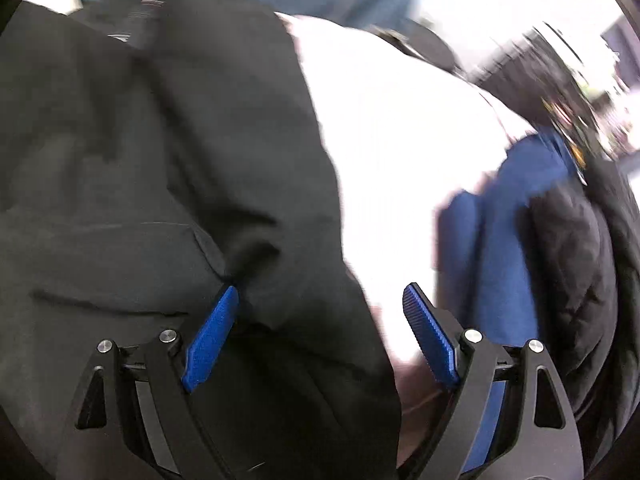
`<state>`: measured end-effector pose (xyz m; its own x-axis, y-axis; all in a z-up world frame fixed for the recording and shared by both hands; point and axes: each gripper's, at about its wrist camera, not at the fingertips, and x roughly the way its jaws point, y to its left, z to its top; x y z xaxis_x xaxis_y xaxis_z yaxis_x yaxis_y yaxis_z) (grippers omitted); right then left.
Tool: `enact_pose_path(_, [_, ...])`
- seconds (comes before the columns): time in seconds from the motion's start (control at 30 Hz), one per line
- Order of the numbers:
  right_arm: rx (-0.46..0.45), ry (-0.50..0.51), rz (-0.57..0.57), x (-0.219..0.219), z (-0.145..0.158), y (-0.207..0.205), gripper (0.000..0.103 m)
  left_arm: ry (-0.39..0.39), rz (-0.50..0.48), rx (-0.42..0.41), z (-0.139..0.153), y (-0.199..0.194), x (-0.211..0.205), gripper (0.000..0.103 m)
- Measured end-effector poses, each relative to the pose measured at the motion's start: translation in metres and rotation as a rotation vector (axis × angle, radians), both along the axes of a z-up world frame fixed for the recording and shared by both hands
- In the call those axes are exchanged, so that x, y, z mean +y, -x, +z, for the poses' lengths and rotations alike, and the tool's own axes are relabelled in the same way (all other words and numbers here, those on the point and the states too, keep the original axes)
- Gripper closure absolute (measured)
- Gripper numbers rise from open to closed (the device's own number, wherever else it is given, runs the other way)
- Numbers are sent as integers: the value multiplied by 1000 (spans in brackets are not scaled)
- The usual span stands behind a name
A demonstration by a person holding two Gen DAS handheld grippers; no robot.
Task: Fold large clothes
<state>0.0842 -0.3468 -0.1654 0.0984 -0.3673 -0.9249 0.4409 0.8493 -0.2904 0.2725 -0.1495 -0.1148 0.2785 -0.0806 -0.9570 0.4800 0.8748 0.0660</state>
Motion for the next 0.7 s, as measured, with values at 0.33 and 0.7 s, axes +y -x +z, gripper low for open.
enact_pose_path(0.33, [9,47,-7,-5,-6,8,17,49,-218,20,-18,47,-85,11])
enact_pose_path(0.7, [14,16,-6,-12,-4,2,15,168,-290,26,7,90,-78,83])
